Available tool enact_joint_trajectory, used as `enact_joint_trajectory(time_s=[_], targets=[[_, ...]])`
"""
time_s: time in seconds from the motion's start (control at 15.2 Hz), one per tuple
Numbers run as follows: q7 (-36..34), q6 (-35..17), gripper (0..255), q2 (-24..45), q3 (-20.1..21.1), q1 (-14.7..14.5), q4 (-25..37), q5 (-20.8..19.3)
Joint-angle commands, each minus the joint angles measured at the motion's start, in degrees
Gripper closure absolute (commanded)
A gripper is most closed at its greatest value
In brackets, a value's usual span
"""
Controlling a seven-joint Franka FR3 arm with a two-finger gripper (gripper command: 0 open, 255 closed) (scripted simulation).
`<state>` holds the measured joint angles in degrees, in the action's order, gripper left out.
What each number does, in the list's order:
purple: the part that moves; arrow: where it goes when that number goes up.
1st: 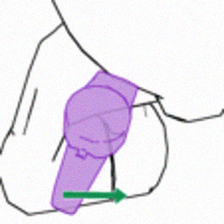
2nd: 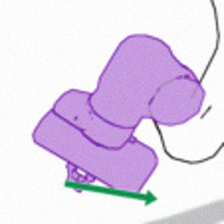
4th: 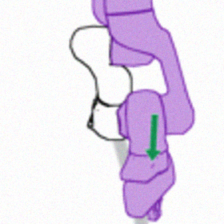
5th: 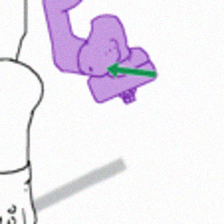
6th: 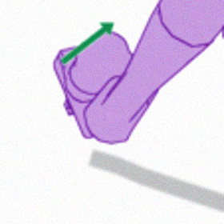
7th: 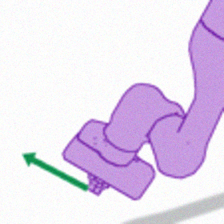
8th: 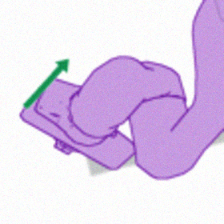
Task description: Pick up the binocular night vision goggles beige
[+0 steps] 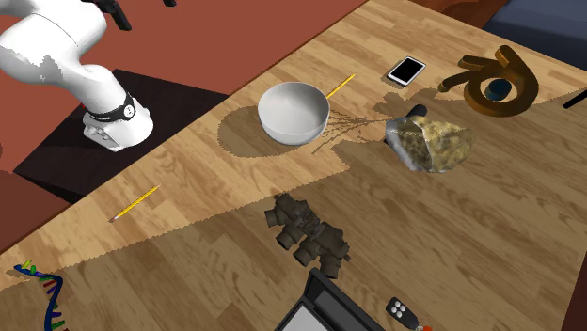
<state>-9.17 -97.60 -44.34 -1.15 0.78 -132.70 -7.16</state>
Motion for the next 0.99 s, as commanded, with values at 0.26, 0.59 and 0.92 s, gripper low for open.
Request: enact_joint_trajectory(time_s=[0.26, 0.59, 0.92], targets=[[-0.24, -5.57, 0, 7.77, -1.7, 0.71, 1.27, 0.01], [-0.23, -11.57, 0, 18.14, -3.82, 1.34, 4.45, 0.56], [0.28, -16.27, 0, 28.98, -5.81, 1.86, 9.34, 1.97]])
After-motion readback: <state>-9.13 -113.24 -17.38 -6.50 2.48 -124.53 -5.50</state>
